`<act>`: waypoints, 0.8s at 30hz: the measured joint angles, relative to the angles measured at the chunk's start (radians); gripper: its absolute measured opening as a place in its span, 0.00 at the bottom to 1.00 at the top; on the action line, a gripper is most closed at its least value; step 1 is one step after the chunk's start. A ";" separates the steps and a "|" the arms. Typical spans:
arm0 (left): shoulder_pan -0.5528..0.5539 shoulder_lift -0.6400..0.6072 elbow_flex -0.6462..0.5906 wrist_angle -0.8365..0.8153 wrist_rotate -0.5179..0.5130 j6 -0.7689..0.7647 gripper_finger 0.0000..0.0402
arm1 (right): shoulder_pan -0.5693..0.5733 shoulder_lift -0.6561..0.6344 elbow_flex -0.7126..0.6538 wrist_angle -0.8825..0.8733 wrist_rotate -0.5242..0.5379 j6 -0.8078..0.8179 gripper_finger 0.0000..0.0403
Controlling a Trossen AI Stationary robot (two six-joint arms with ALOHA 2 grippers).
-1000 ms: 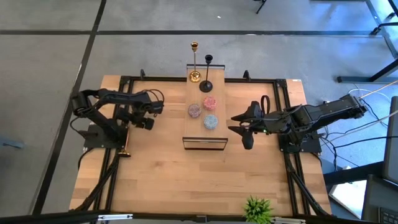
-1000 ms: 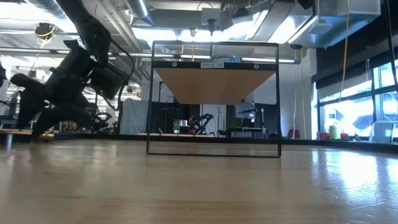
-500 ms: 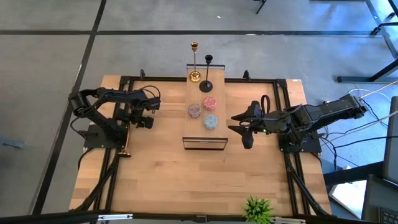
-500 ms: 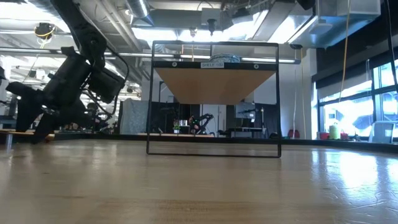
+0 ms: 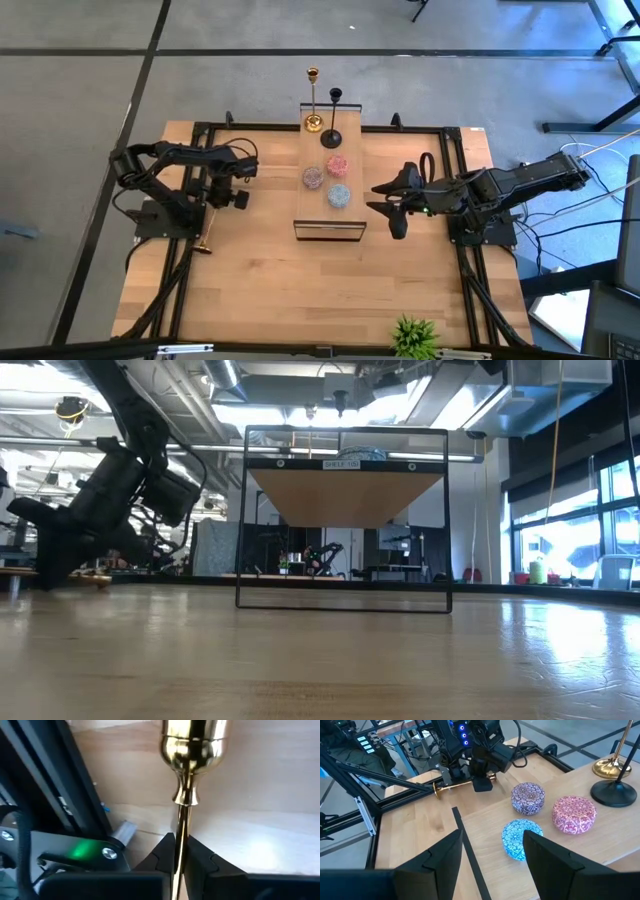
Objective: Pick & Place candle stick holders
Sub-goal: Put the gold candle holder on the shelf
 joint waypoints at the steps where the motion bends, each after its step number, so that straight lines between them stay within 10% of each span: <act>1: -0.002 -0.008 0.000 -0.001 0.003 -0.001 0.03 | 0.002 0.000 0.000 -0.001 0.000 0.007 0.53; 15: -0.095 -0.378 0.261 -0.111 -0.019 -0.081 0.03 | 0.013 0.000 0.000 0.029 -0.063 0.024 0.53; 24: -0.327 -0.622 0.458 0.258 -0.219 -0.180 0.03 | -0.058 0.000 0.000 0.181 -0.266 0.015 0.53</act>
